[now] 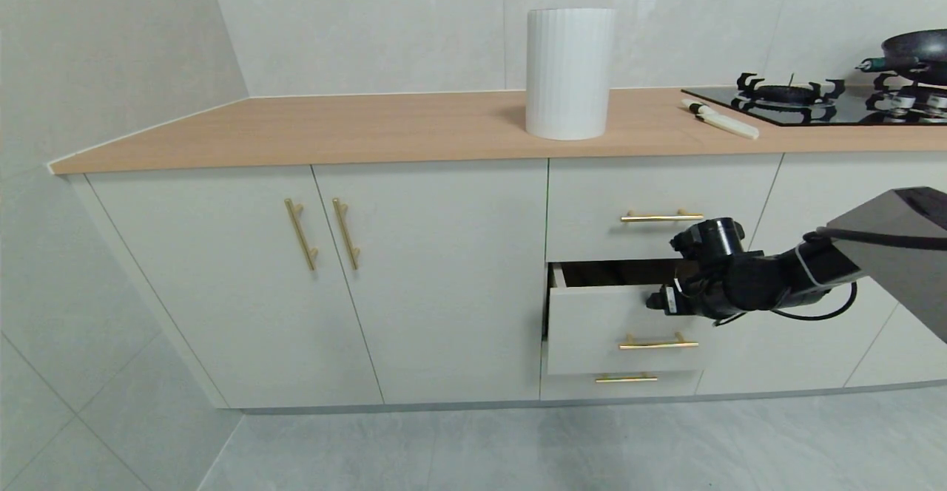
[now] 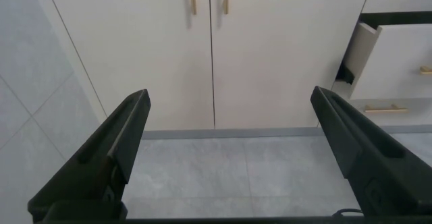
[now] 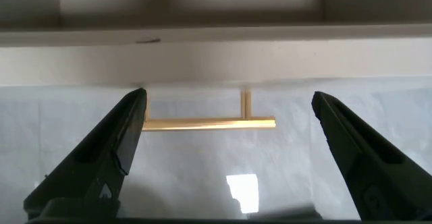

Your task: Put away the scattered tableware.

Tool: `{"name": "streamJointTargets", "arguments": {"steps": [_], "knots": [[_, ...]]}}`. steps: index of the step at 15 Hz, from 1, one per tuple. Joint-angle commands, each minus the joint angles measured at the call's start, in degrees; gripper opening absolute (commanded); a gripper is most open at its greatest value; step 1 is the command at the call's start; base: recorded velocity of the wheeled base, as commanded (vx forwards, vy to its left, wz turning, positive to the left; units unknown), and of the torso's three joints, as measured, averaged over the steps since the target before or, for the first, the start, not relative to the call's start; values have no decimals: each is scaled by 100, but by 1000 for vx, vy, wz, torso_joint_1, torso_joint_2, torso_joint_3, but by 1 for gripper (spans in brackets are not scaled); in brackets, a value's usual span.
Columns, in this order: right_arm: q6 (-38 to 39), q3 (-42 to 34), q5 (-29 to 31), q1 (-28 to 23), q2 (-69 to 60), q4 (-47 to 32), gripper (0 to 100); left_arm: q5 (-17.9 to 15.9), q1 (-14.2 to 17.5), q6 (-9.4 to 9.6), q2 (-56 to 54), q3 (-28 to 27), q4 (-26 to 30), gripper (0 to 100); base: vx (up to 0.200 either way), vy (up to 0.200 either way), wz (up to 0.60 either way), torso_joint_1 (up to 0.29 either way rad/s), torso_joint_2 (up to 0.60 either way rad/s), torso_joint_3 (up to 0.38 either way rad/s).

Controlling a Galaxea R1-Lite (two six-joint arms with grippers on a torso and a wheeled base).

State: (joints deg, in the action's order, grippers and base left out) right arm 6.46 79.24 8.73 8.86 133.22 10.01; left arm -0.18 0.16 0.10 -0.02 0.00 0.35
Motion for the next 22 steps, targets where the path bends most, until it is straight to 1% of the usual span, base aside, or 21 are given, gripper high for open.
{"name": "streamJointTargets", "arguments": {"steps": [1,3,5,7,11,14,19,22], "knots": [[4,-339,-3,1,187,643,100,1,2,-1,2,0,0,100,0,0,0,0,0,0],[-22,-708,-12,1,248,1557,100,1,2,-1,2,0,0,100,0,0,0,0,0,0],[-31,-778,-12,1,319,1917,100,1,2,-1,2,0,0,100,0,0,0,0,0,0],[-22,-761,-12,1,380,1987,100,1,2,-1,2,0,0,100,0,0,0,0,0,0],[-40,-682,-20,1,679,2928,100,1,2,-1,2,0,0,100,0,0,0,0,0,0],[-40,-541,-12,10,820,2989,100,9,2,-1,2,0,0,100,0,0,0,0,0,0],[4,-84,32,1,1048,2998,100,1,2,-1,2,0,0,100,0,0,0,0,0,0],[171,136,50,-16,1136,2989,100,1,2,-1,2,0,0,100,0,0,0,0,0,0]]}}
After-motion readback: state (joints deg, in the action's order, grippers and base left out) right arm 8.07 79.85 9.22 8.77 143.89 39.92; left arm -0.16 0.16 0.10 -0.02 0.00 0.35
